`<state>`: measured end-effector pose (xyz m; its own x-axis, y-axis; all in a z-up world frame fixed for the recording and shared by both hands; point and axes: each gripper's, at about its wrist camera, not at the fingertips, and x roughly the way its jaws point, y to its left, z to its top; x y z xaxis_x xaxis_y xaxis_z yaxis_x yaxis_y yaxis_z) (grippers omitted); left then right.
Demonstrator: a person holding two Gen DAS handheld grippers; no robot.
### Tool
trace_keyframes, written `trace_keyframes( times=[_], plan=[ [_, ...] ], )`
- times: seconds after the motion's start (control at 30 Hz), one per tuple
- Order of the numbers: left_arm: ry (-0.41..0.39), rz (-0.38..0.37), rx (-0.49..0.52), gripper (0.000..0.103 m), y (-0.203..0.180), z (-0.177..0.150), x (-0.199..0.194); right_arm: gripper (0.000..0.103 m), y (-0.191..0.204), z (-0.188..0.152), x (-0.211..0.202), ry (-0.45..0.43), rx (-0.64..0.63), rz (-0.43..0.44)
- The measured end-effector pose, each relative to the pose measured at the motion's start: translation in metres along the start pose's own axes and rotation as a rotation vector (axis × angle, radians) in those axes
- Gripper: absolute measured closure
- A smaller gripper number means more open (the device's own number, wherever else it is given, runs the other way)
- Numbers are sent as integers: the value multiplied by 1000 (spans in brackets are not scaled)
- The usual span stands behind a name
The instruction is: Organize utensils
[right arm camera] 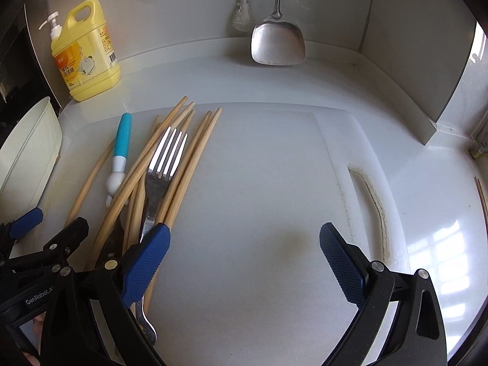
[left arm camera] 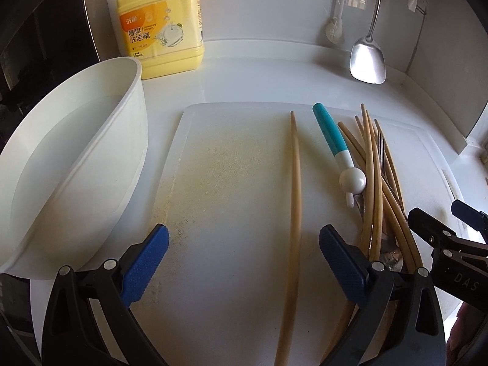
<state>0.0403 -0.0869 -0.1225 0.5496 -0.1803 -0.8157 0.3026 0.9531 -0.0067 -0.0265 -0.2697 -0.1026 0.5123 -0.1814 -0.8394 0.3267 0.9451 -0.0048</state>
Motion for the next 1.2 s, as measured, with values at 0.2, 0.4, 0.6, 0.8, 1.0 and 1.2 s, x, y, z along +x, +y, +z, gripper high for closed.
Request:
trace_keyframes(
  times=[0.2, 0.4, 0.6, 0.8, 1.0, 1.2],
  plan=[
    [-3, 3, -1, 5, 3, -3, -2, 9, 0, 2, 1, 10, -1, 17],
    [-7, 0, -7, 5, 8, -6, -3, 9, 6, 2, 1, 5, -33, 10],
    [-2, -2, -6, 5, 9, -5, -3, 9, -1, -2, 0, 10, -62, -74],
    [-4, 2, -13, 5, 9, -4, -3, 9, -22, -3, -3, -5, 7, -42],
    [-3, 0, -8, 5, 9, -3, -3, 9, 1, 1, -1, -5, -40, 2],
    [-3, 2, -13, 5, 10, -4, -3, 9, 9, 2, -2, 8, -59, 16]
  ],
)
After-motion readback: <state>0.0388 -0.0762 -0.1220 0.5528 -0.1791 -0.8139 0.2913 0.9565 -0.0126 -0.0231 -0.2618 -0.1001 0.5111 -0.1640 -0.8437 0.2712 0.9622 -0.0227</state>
